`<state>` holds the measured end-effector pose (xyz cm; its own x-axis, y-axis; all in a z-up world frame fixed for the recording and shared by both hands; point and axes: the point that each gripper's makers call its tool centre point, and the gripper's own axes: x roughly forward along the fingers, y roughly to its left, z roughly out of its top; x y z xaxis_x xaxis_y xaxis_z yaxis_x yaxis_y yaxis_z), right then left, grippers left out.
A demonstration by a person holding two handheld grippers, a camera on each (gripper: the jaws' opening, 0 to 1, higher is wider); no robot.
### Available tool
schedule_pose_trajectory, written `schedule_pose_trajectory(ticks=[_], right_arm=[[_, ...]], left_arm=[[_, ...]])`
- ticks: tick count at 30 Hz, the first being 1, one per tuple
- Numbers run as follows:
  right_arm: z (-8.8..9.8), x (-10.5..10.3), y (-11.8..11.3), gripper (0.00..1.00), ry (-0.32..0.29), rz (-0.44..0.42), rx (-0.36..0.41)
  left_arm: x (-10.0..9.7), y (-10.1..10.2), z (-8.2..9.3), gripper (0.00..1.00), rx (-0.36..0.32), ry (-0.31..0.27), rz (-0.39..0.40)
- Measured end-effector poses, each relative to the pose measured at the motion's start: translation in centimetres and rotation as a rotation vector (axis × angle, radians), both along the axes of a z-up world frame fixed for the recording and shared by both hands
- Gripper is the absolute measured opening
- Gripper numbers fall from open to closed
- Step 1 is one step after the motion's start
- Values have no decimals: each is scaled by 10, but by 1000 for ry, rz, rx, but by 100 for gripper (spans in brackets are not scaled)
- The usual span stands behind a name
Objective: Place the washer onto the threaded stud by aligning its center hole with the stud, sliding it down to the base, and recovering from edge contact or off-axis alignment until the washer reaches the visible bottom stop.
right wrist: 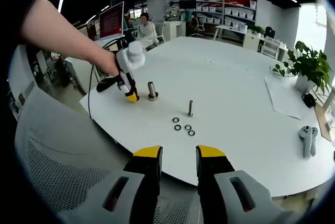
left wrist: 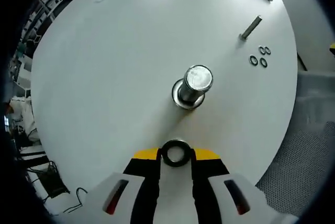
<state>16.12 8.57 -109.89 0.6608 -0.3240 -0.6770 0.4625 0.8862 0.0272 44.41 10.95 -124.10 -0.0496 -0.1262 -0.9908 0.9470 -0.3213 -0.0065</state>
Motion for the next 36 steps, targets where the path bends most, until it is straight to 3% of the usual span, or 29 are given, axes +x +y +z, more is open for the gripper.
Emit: schedule_pose_trajectory(ticks=[4,14,18,28,32,36], right_arm=[[0,0,0,28,-1,1,0],[3,3,2,28,-20,12,-3],[3,4,3,28,-20,17,-2],[1,3,3,28,-10,24,1],[1,3,2,28,-13,21,-1],[1,2,3,28,-13,21,-1]], left_arm=[[5,-1,-3,21,-17,14,46],[-15,24,-2,21,-51,14,36],[-6,17,-4,21,-73,28,37],[-10,24,-3,24,-34,19,48],[-14,27,-4,27,-16,4,-3],[-7,31,-3,33,5,-9,79]])
